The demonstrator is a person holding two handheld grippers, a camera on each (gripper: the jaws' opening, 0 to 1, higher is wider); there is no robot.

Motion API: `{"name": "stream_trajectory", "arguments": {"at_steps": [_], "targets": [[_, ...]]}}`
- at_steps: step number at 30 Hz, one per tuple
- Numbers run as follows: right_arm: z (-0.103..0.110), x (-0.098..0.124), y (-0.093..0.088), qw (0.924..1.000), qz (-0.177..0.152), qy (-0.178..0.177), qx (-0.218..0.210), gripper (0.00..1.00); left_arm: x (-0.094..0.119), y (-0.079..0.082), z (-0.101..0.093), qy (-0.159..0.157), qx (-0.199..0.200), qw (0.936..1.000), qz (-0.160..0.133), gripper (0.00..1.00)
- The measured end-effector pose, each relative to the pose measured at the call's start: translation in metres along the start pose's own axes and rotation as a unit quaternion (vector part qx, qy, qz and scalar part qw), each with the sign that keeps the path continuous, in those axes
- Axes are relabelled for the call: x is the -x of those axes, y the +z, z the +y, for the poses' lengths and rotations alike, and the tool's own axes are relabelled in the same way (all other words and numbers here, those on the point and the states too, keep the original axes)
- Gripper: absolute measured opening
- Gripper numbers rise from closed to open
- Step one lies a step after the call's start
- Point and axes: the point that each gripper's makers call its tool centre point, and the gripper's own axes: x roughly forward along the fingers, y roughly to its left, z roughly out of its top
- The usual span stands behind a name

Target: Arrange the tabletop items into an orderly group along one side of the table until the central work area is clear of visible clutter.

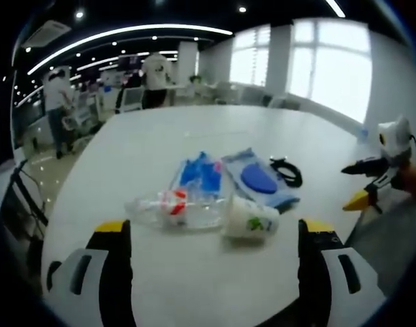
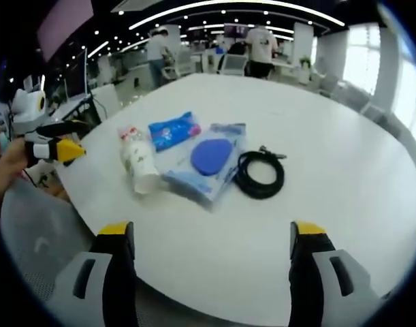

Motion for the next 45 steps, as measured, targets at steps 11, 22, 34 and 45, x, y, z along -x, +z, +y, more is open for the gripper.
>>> {"name": "stream_trajectory", "arguments": {"at_steps": [11,22,34,45], "targets": [[0.014,0.007,0.037,0.9988,-0.034,0.033,0.01,0.93,0.006,0.006,0.0,-0.007,0.003,1.0,-0.003,0.99],[0.042,0.005,0.058,0.996,-0.05,0.072,0.02,0.92,0.02,0.015,0.003,-0.017,-0.022,0.9996,-0.004,0.99],[0.067,-0.003,0.093,0.9923,-0.065,0.091,0.052,0.9,0.027,0.023,0.004,-0.032,-0.034,0.9989,-0.002,0.99],[0.095,-0.027,0.12,0.9869,-0.075,0.121,0.075,0.88,0.024,0.021,0.004,-0.038,-0.043,0.9983,0.006,0.99]]}}
